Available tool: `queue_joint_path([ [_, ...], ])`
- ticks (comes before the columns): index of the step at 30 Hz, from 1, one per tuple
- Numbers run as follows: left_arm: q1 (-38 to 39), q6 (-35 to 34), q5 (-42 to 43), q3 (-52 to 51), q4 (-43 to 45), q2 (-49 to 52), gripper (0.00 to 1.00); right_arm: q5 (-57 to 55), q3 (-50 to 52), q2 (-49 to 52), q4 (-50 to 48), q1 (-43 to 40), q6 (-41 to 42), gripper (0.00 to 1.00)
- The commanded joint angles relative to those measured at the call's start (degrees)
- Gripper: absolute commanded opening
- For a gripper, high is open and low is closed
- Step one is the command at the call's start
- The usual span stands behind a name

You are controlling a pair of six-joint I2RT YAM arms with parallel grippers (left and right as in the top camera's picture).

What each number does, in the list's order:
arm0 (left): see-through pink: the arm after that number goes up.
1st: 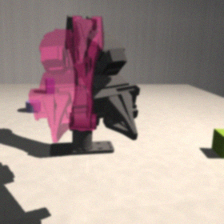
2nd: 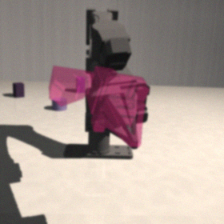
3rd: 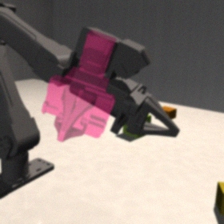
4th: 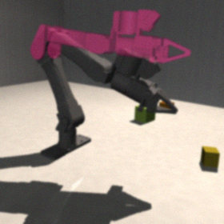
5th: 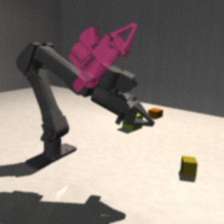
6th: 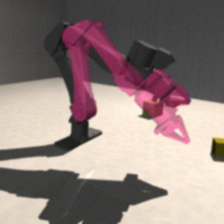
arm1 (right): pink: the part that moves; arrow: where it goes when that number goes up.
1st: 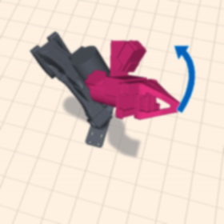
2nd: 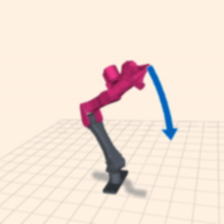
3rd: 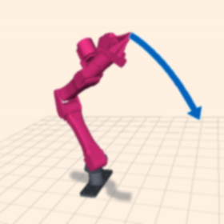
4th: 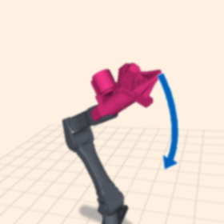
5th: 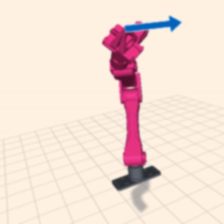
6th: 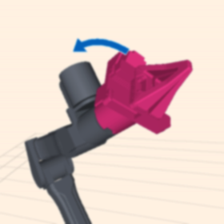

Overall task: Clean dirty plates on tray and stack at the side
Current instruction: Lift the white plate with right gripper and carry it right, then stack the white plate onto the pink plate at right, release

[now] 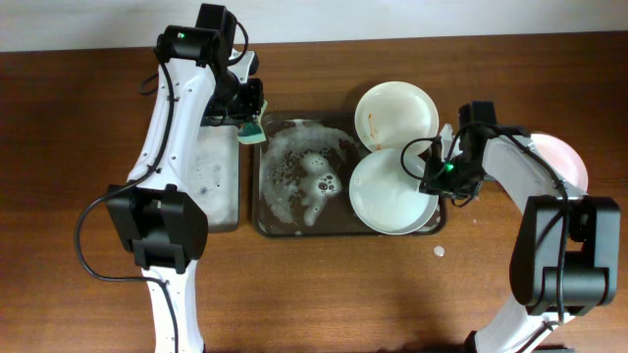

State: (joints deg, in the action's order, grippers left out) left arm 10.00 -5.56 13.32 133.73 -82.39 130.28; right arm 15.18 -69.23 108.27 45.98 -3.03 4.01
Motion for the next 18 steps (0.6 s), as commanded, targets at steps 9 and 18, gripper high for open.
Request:
queue_joint_path([
  [9, 0.1, 1.2, 0.4, 0.3, 0.1, -0.5, 0.06, 5.4, 7.0, -1.0, -6.0, -0.4, -2.1, 0.09],
  [18, 0.1, 1.2, 0.4, 0.3, 0.1, -0.5, 0.06, 5.6, 6.6, -2.0, -3.8, -0.4, -2.1, 0.04],
])
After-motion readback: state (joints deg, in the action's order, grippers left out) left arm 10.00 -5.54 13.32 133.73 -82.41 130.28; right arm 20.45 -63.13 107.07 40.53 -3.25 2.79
